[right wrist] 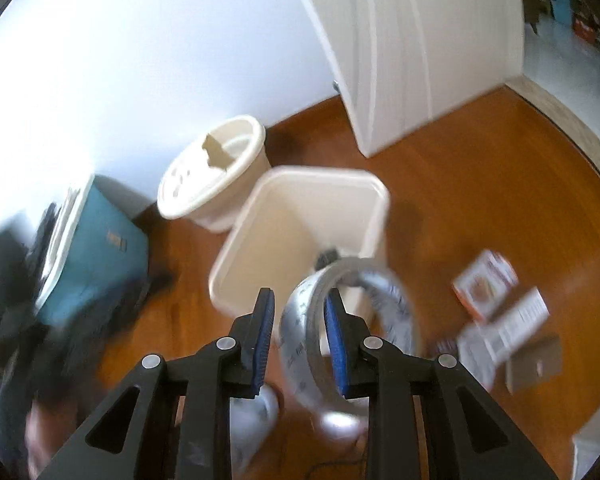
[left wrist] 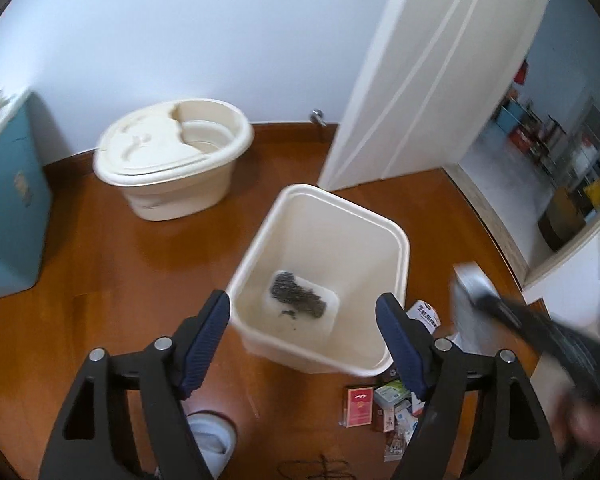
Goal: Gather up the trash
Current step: 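Drop the steel wool into the beige wastebasket with the left tool while the right tool drops the tape roll, then grasp the cotton-swab bag with the right tool while the left tool grasps the red cigarette pack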
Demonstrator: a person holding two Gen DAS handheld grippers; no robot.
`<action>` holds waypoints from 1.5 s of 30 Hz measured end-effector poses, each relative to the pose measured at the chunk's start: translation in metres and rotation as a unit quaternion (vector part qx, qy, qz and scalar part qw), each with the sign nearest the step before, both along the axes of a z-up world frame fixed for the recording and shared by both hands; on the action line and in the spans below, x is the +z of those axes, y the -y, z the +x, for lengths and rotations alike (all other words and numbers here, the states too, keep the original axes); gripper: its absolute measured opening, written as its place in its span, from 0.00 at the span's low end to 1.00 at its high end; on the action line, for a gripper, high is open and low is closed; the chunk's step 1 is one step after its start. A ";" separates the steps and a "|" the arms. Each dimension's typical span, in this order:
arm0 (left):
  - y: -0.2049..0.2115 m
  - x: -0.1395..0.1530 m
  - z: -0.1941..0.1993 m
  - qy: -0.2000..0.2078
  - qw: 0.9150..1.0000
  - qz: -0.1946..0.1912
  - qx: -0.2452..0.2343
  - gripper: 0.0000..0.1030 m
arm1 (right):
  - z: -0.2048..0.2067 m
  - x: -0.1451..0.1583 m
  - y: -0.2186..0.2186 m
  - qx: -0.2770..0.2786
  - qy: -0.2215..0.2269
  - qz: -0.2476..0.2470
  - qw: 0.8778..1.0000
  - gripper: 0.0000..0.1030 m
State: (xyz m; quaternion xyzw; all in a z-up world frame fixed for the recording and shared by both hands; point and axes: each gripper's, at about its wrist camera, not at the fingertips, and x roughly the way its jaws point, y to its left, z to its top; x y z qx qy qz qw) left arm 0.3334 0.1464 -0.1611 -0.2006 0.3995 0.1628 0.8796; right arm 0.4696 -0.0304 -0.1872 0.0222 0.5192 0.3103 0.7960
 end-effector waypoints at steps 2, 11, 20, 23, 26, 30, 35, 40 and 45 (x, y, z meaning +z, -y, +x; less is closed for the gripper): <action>-0.008 0.004 -0.012 -0.003 1.000 0.012 0.008 0.73 | 0.023 -0.021 -0.042 0.006 -0.004 -0.019 1.000 0.29; -0.032 -0.007 -0.014 -0.004 1.000 -0.004 0.017 0.73 | 0.051 -0.064 -0.098 0.005 -0.037 -0.081 0.996 0.81; 0.036 0.008 -0.007 0.047 0.989 -0.039 -0.137 0.89 | -0.051 0.016 0.049 -0.008 -0.029 -0.110 0.993 0.83; 0.068 0.007 -0.003 0.043 0.974 -0.055 -0.217 1.00 | -0.093 0.032 0.100 -0.030 -0.031 -0.134 0.990 0.94; 0.102 -0.011 0.003 0.004 0.969 -0.041 -0.242 1.00 | -0.121 0.013 0.140 -0.021 -0.059 -0.153 0.986 0.97; 0.138 -0.045 0.003 -0.036 0.966 0.019 -0.256 1.00 | -0.127 -0.071 0.187 -0.029 -0.088 -0.167 0.982 0.97; 0.171 -0.108 0.014 -0.095 0.952 0.086 -0.277 1.00 | -0.116 -0.178 0.214 0.003 -0.061 -0.190 0.980 0.84; 0.188 -0.156 0.030 -0.097 0.957 0.098 -0.254 1.00 | -0.115 -0.263 0.205 0.030 -0.080 -0.167 0.982 0.63; 0.192 -0.197 0.043 -0.112 0.958 0.091 -0.248 1.00 | -0.116 -0.321 0.194 0.045 -0.088 -0.155 0.983 0.63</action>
